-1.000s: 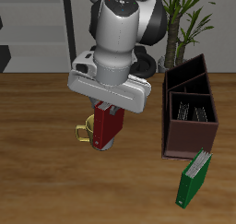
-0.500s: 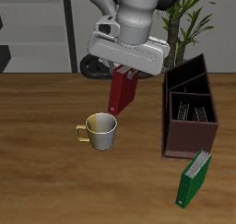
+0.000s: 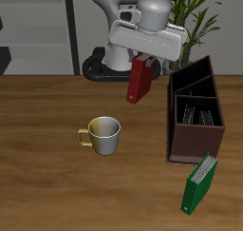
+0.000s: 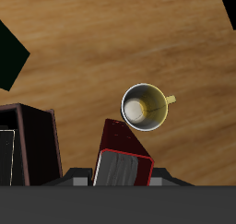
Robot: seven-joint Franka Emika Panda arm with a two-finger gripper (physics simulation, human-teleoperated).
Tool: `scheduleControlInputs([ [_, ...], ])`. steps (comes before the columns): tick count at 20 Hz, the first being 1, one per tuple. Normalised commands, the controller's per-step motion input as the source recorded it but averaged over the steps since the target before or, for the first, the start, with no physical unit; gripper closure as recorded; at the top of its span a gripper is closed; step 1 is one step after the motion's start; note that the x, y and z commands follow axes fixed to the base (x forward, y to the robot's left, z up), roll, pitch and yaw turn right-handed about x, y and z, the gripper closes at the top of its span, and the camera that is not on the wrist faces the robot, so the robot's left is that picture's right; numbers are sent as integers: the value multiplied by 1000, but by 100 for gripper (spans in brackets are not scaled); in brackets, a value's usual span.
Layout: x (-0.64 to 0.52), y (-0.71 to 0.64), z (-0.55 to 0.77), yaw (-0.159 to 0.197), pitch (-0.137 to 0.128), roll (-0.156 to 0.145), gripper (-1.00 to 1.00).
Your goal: Place the left yellow book into the left desk caddy's right compartment and place the right yellow book into the left desk caddy's right compartment and place the red book into the left desk caddy's left compartment
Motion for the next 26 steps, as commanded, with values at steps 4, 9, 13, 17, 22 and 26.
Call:
scheduleControlInputs([
  [4,-741,284,-64,-11,-67,-19,100],
  [9,-396,113,-153,-16,-33,9,100],
  [13,-413,182,-327,14,-34,-12,100],
  [17,-355,268,-210,27,-7,35,100],
  [22,-529,346,-40,44,-39,36,100],
  [26,-435,194,10,7,-10,-3,100],
])
